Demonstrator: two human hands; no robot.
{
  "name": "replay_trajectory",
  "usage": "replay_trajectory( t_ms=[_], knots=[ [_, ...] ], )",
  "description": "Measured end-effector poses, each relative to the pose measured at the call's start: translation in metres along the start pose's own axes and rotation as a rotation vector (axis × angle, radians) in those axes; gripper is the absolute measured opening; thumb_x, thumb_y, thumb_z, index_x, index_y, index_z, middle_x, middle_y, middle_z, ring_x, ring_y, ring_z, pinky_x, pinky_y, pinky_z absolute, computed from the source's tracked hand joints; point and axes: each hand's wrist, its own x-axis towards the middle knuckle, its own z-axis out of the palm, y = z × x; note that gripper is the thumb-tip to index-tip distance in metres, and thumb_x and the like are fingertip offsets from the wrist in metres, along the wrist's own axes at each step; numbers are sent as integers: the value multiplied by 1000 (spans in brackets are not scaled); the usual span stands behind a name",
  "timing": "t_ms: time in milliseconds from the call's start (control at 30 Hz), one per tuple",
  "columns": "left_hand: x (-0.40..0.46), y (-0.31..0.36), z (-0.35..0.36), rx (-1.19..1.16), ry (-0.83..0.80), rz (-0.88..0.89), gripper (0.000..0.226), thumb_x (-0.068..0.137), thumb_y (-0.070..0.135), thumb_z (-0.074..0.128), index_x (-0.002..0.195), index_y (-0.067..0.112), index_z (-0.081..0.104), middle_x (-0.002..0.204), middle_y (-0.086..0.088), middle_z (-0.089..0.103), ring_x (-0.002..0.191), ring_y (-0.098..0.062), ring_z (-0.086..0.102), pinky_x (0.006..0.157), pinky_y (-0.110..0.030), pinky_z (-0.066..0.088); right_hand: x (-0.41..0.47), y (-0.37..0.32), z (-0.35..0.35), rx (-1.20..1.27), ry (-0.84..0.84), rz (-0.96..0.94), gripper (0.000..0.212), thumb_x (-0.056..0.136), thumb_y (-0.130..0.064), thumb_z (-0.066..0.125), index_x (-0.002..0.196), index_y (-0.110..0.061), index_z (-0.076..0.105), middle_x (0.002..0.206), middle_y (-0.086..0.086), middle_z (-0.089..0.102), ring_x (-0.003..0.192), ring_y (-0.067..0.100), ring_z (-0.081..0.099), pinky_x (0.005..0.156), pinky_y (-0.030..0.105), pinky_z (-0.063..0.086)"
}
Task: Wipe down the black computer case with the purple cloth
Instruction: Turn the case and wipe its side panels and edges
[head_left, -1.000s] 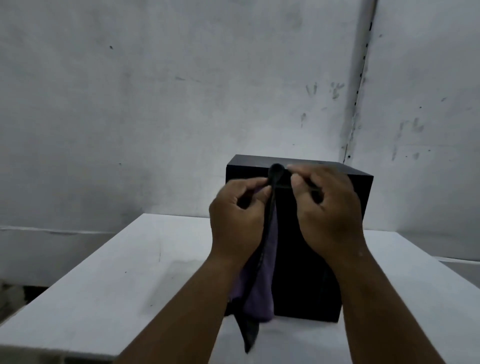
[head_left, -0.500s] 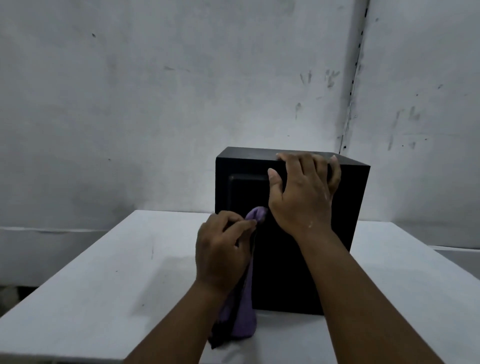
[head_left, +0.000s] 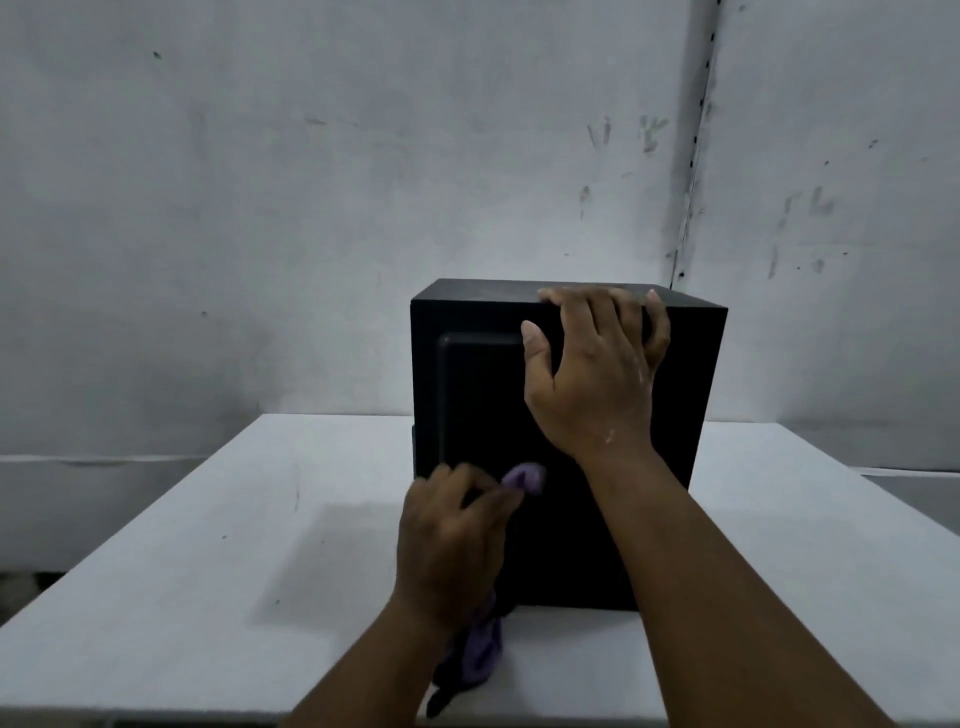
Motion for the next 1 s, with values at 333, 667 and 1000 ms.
replay_trajectory(
  t_ms=[333, 667, 1000],
  knots=[
    [58, -3, -22, 50, 163, -142, 5, 91, 19, 78, 87, 17, 80, 79, -2, 63, 71, -25, 54, 62, -39, 41, -1, 0, 0, 19, 33, -2, 36, 98, -44, 52, 126, -24, 63, 124, -7, 63, 133, 21, 47, 126, 49, 10],
    [11, -3, -9, 4, -1, -40, 16, 96, 24, 74, 82, 17, 77, 74, -2, 58, 65, -24, 49, 57, -42, 40, 0, -1, 0, 23, 33, 11, 37, 98, -45, 51, 126, -24, 62, 124, -6, 63, 134, 23, 47, 127, 48, 10],
    [35, -7, -15, -30, 105, -191, 14, 93, 26, 76, 91, 13, 81, 76, -2, 61, 69, -21, 52, 59, -38, 44, -2, -2, -1, 24, 33, 8, 36, 98, -44, 53, 125, -23, 62, 123, -6, 64, 134, 22, 47, 127, 48, 10]
  ],
)
